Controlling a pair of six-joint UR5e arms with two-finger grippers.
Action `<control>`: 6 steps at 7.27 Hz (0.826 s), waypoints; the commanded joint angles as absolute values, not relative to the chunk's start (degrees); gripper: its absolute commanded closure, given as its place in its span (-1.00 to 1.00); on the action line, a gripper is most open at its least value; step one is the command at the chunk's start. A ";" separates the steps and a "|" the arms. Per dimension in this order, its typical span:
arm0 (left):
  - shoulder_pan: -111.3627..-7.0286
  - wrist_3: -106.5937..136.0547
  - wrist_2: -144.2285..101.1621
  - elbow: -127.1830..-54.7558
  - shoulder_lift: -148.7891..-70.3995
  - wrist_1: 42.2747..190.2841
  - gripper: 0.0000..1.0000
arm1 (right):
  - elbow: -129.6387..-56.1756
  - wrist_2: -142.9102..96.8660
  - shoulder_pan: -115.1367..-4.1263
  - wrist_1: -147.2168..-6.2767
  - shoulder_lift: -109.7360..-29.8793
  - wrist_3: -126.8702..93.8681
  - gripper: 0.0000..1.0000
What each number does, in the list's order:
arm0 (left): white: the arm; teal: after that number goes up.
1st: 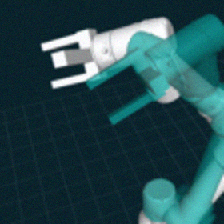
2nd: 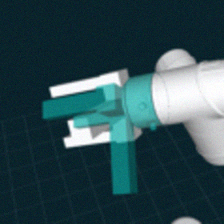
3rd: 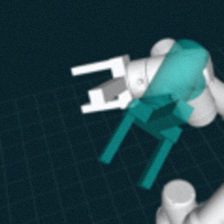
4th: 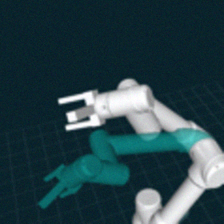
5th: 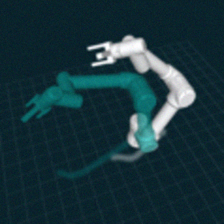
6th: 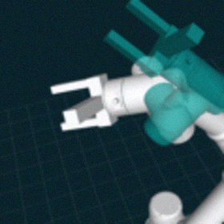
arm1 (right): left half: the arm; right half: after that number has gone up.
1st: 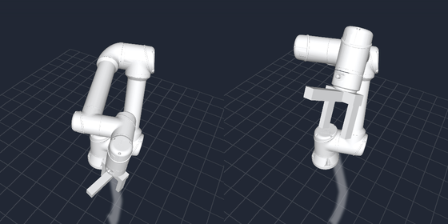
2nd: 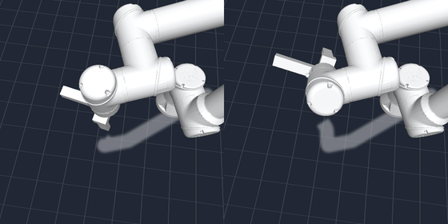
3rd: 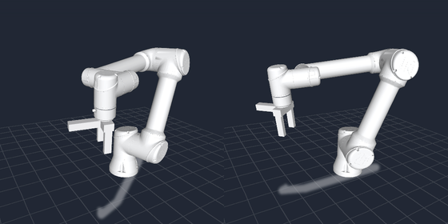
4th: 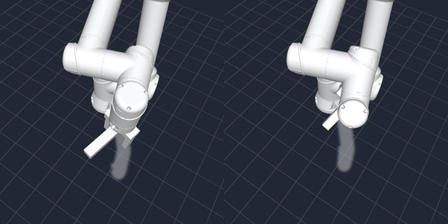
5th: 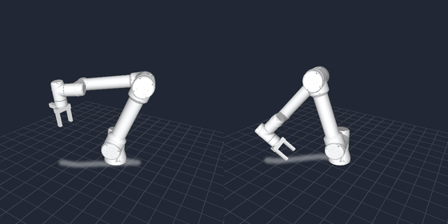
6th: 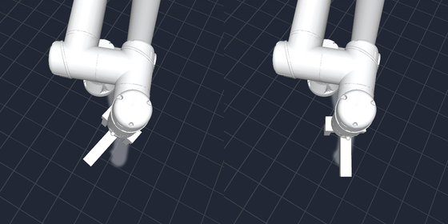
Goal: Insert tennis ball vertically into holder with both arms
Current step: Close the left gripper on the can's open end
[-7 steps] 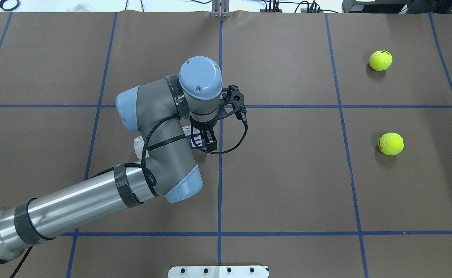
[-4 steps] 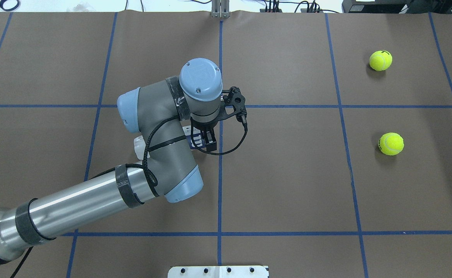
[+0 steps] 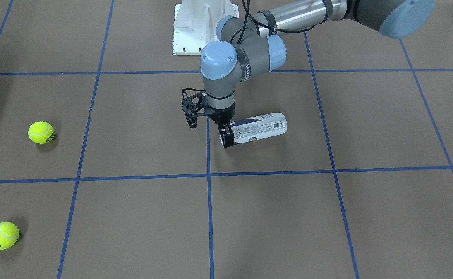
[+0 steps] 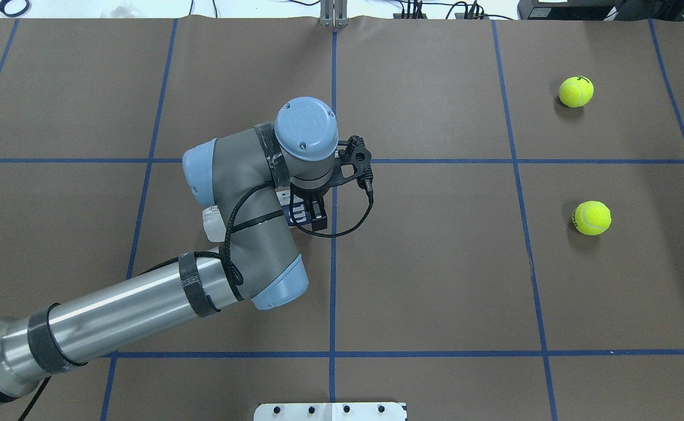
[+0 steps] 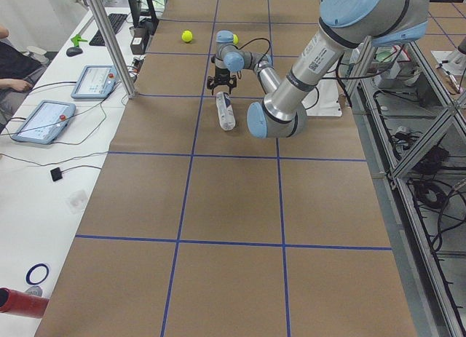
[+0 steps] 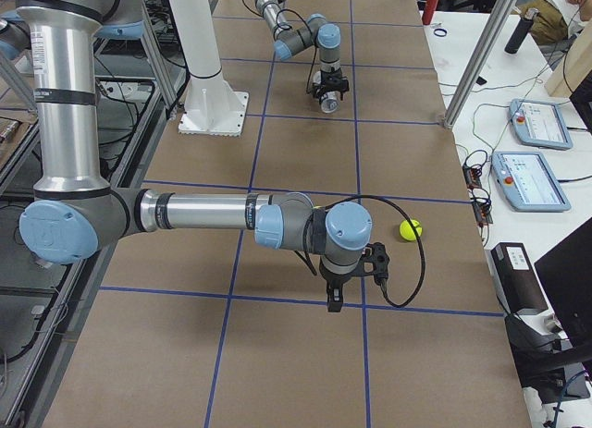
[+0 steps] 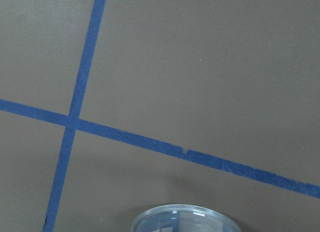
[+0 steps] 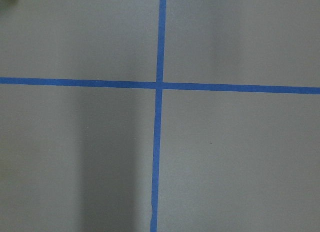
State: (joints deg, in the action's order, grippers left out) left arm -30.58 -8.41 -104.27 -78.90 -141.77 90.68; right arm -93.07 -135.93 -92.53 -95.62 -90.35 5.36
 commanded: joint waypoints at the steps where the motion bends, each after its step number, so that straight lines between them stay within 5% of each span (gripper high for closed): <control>1: -30.32 -8.35 -104.33 -78.05 -141.77 90.88 -0.98 | -92.99 -135.88 -92.46 -95.62 -90.35 5.36 -0.99; 6: -29.71 -8.26 -104.24 -76.03 -141.77 94.57 -0.96 | -92.99 -135.97 -92.46 -95.71 -90.44 5.36 -0.99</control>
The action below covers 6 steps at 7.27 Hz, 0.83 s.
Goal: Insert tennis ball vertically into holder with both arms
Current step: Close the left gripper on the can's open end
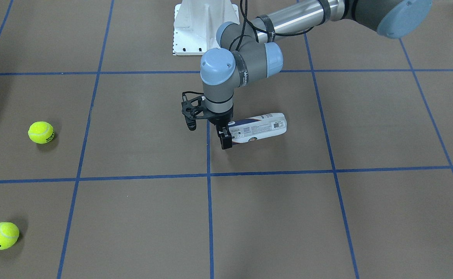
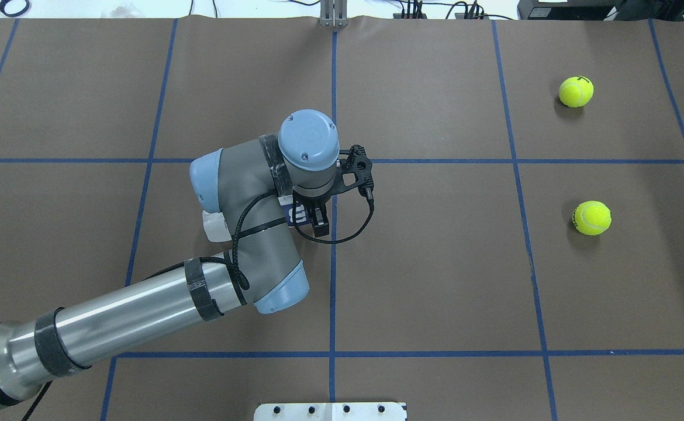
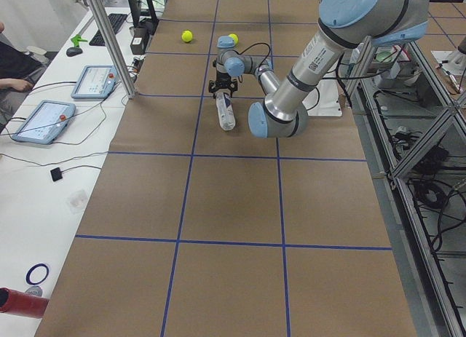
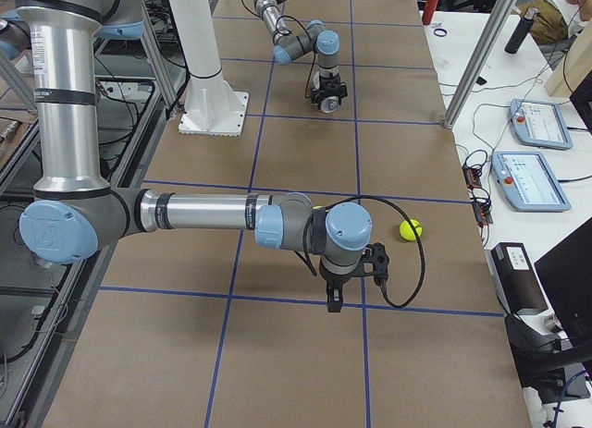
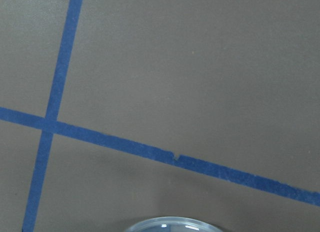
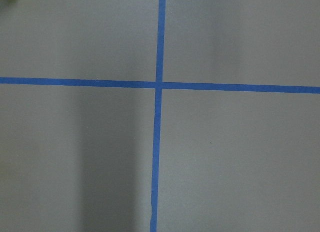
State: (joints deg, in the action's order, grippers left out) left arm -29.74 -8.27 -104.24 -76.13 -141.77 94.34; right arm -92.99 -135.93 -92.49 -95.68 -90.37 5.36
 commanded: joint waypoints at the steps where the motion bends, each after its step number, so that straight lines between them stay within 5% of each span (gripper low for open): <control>1: -29.79 -8.35 -104.15 -76.03 -141.77 94.57 -0.96 | -92.99 -135.97 -92.55 -95.71 -90.61 5.36 -0.99; 6: -29.36 -8.26 -102.30 -75.94 -141.42 94.48 -0.89 | -92.99 -135.97 -92.46 -95.63 -90.88 5.45 -0.99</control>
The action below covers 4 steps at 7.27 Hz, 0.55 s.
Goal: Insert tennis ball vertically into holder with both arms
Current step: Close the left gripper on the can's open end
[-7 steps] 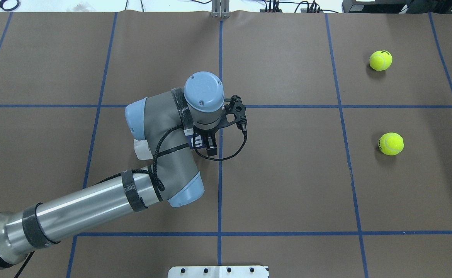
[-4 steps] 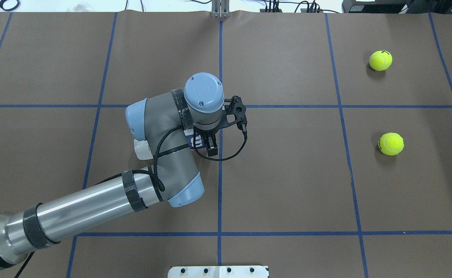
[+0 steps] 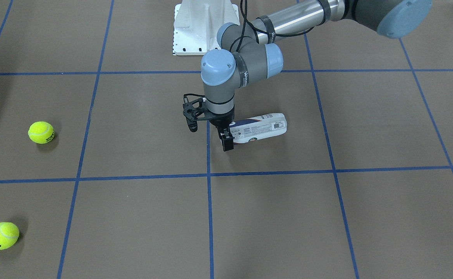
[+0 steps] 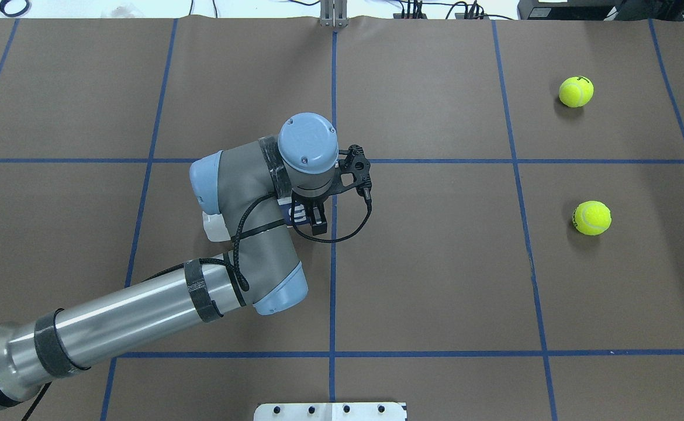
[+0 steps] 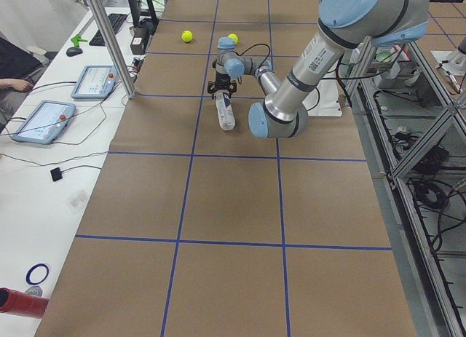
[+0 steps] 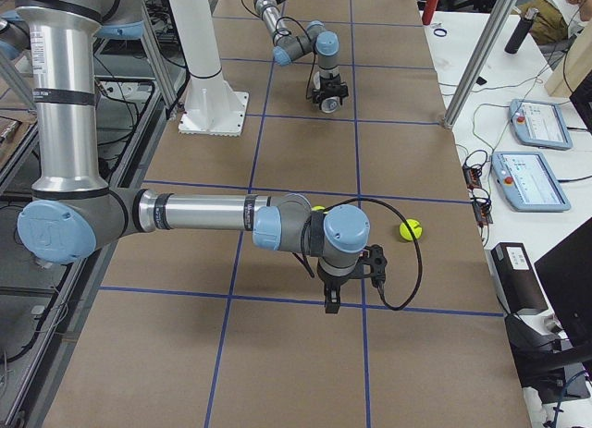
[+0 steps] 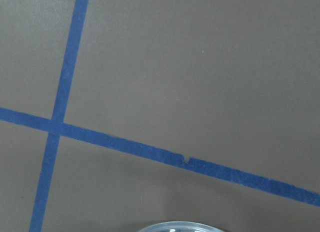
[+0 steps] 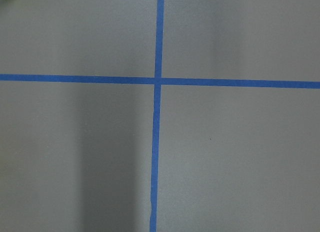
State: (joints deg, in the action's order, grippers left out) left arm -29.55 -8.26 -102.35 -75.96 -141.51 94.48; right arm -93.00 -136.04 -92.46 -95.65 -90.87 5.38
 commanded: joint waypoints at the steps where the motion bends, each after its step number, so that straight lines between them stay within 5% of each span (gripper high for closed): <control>1: -29.36 -8.26 -102.30 -75.94 -141.42 94.48 -0.48 | -92.99 -135.97 -92.46 -95.62 -90.88 5.36 -0.99; 3: -29.70 -8.35 -102.22 -76.46 -141.59 94.48 0.02 | -92.99 -136.05 -92.55 -95.71 -90.88 5.36 -0.99; 4: -30.06 -8.26 -102.22 -77.42 -141.85 94.40 0.06 | -92.99 -135.97 -92.55 -95.63 -90.88 5.36 -0.99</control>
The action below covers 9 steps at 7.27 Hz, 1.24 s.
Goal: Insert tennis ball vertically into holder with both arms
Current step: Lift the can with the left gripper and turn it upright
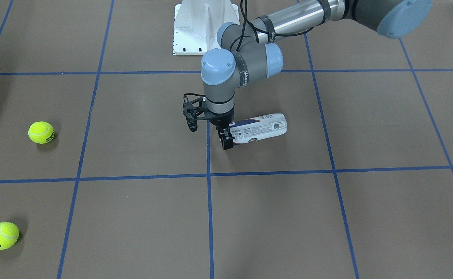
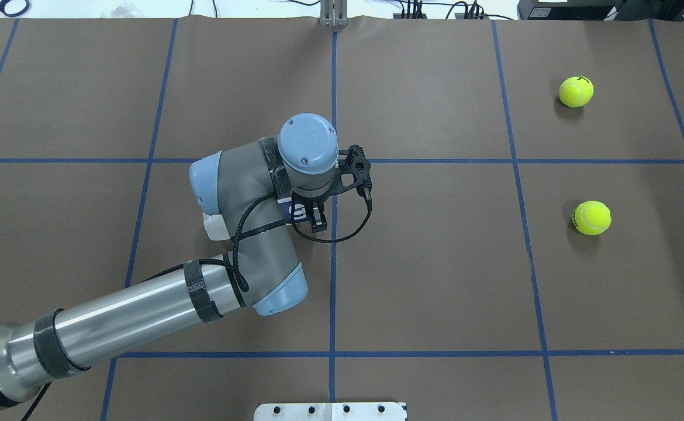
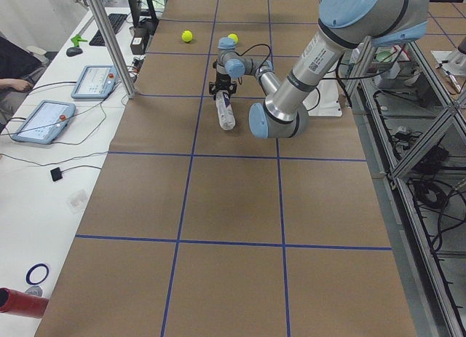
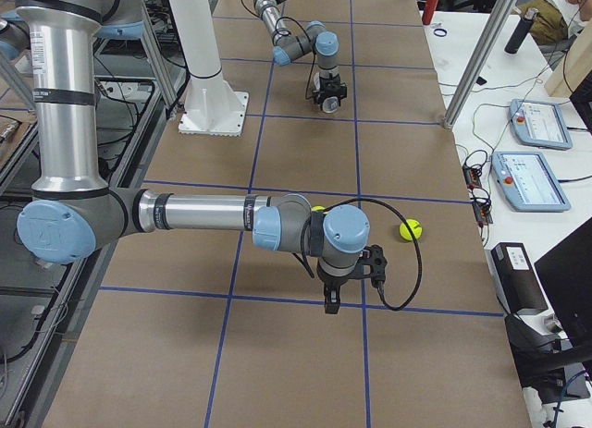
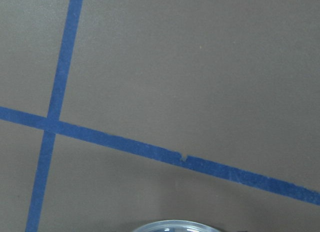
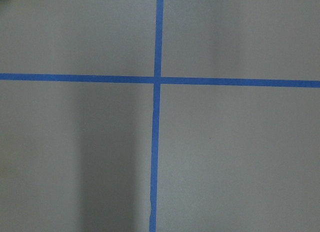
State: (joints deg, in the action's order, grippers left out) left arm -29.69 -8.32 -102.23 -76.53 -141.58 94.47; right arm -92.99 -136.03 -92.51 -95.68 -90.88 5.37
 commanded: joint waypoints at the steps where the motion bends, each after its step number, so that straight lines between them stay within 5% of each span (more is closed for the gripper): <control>1: -31.28 -8.26 -102.22 -79.52 -142.20 94.48 0.18 | -92.99 -135.97 -92.55 -95.63 -90.88 5.45 -0.99; 5: -35.50 4.07 -100.03 -92.79 -142.65 96.57 0.33 | -93.08 -136.05 -92.46 -95.54 -90.97 5.45 -0.99; 9: -35.68 26.09 -90.46 -93.52 -130.99 141.49 0.34 | -93.34 -136.14 -92.55 -95.45 -90.79 5.36 -0.99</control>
